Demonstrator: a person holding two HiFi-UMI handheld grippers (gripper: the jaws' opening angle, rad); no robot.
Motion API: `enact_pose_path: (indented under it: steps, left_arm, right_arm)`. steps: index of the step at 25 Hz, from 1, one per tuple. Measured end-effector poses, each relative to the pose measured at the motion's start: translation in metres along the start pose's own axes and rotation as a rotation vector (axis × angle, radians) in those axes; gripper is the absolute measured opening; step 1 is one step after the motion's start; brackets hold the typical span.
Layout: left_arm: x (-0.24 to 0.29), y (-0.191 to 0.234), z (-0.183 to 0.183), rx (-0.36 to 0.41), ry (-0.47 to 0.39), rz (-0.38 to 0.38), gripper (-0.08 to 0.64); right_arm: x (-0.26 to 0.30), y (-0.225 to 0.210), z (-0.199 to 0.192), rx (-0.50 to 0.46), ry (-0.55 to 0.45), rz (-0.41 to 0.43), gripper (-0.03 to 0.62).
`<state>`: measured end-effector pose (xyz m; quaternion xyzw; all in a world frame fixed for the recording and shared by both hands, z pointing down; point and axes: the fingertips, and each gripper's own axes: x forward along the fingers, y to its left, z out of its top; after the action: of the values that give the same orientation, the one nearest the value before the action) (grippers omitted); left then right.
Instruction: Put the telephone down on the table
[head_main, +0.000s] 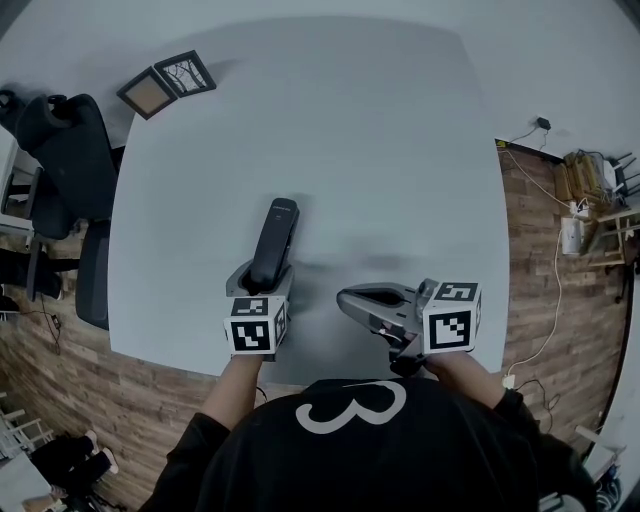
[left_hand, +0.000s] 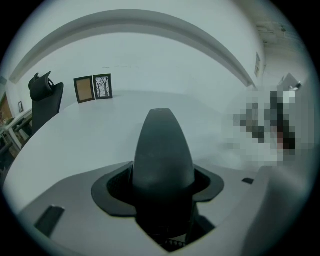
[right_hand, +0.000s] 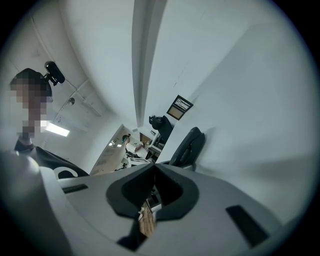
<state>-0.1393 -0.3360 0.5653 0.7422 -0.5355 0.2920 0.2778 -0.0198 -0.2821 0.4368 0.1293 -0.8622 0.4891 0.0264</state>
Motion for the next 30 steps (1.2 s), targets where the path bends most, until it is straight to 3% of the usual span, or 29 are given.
enact_pose_path:
  steps: [9,17,22,30]
  left_arm:
    - [0.005,0.001,-0.006,0.069,0.028,0.066,0.29]
    - [0.007,-0.001,-0.006,0.081,0.059,0.047,0.291]
    - [0.006,-0.01,-0.003,0.101,0.063,-0.026,0.336]
    - [-0.032,-0.021,0.017,0.101,-0.034,-0.134,0.351]
  right_arm:
    - [-0.005,-0.005,-0.01,0.057,-0.004,0.006,0.009]
    - [-0.005,0.0,-0.02,0.065,0.022,0.013,0.009]
    - [-0.001,0.007,-0.031,0.071,0.051,0.022,0.009]
    - [0.0,0.022,-0.048,0.045,0.069,0.025,0.009]
